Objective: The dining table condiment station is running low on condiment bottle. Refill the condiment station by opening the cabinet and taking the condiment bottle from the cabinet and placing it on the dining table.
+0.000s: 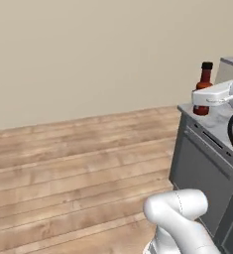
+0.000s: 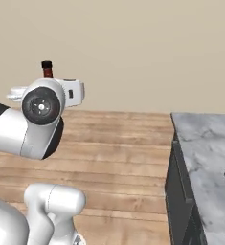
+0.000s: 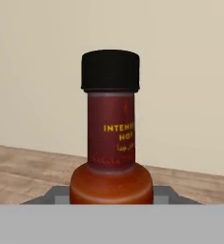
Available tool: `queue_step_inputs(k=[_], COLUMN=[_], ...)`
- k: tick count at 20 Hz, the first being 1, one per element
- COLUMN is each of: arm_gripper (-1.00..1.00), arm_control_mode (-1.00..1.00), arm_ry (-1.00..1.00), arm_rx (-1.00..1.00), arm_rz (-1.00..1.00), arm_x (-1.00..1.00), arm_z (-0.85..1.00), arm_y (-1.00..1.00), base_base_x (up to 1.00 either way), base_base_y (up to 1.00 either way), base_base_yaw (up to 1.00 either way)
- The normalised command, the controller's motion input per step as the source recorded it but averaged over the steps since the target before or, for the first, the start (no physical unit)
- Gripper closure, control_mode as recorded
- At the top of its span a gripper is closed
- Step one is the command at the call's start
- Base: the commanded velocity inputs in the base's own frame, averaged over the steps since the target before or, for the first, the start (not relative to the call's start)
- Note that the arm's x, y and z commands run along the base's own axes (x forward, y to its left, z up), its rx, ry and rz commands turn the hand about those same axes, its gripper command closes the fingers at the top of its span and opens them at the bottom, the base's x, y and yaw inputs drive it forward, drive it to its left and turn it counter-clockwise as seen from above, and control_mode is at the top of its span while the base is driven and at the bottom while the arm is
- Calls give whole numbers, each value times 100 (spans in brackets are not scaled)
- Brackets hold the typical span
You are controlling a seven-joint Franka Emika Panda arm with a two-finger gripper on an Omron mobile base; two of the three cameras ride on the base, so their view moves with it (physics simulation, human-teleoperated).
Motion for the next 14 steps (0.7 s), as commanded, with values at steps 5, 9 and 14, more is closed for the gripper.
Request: queue_step_inputs(k=[5,9,14], arm_gripper=[100,100,100], arm_control_mode=[100,100,100], arm_ry=[0,0,0], arm_rx=[0,0,0], arm_rz=[0,0,0], arm_x=[0,0,0], arm_z=[0,0,0], arm_y=[0,0,0], base_base_x=[100,100,100], base_base_y=[94,90,86], base_base_yaw=[-53,-54,-55])
